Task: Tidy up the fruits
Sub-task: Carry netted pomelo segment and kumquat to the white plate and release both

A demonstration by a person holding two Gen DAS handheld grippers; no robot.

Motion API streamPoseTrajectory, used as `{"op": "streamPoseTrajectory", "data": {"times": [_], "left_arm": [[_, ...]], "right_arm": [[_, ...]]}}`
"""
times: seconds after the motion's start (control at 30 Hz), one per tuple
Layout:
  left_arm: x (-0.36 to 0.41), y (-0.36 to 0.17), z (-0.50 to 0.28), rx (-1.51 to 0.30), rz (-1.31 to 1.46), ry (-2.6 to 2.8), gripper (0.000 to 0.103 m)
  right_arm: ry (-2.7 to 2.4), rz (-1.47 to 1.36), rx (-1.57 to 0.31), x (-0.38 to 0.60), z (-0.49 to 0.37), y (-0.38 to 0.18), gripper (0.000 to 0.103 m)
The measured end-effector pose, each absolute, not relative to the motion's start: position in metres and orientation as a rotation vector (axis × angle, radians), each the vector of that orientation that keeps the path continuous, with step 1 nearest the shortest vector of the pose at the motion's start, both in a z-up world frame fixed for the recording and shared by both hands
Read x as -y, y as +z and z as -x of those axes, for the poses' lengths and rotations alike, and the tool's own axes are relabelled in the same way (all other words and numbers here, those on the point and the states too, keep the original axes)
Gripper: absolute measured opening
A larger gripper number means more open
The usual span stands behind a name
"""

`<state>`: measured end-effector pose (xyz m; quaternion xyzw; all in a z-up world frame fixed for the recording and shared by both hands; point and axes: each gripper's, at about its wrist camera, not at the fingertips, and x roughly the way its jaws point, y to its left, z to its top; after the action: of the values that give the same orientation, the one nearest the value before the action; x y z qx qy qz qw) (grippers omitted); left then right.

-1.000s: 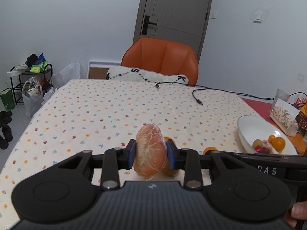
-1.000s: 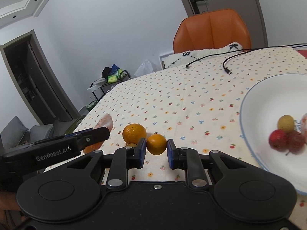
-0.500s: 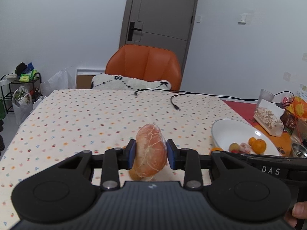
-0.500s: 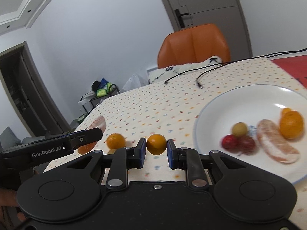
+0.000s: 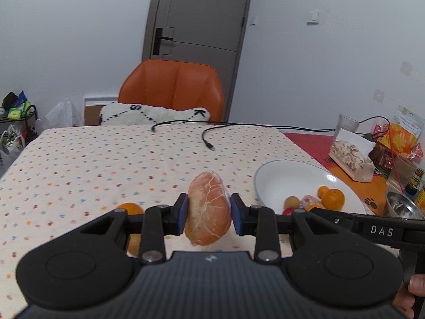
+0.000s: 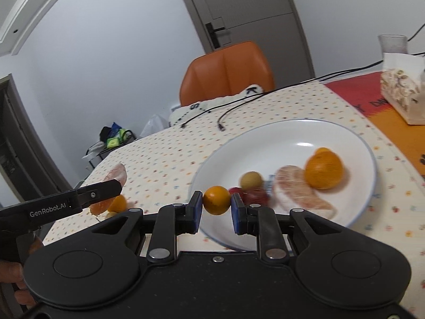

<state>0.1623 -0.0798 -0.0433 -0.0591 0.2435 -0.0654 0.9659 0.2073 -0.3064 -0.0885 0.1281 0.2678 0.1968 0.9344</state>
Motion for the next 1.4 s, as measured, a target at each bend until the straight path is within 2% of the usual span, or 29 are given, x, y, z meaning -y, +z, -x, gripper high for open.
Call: {"op": "streamPoseTrajectory", "data": {"times": [0.23, 0.37, 1.4], "left_arm": [[0.101, -0.045, -0.172, -0.498, 0.097, -0.164, 0.032], [0.109, -0.045, -0.178, -0.501, 0.088, -0.176, 0.032], [0.174, -0.052, -0.245, -0.524, -0.020, -0.222, 0.032]], "right_arm": [[0.364, -0.287, -0.554, 0.327, -0.208, -0.094, 0.022], [0.353, -0.290, -0.560, 0.332, -0.208, -0.096, 0.027], [0.346, -0.352, -0.541, 0.371, -0.212, -0.099, 0.027]]}}
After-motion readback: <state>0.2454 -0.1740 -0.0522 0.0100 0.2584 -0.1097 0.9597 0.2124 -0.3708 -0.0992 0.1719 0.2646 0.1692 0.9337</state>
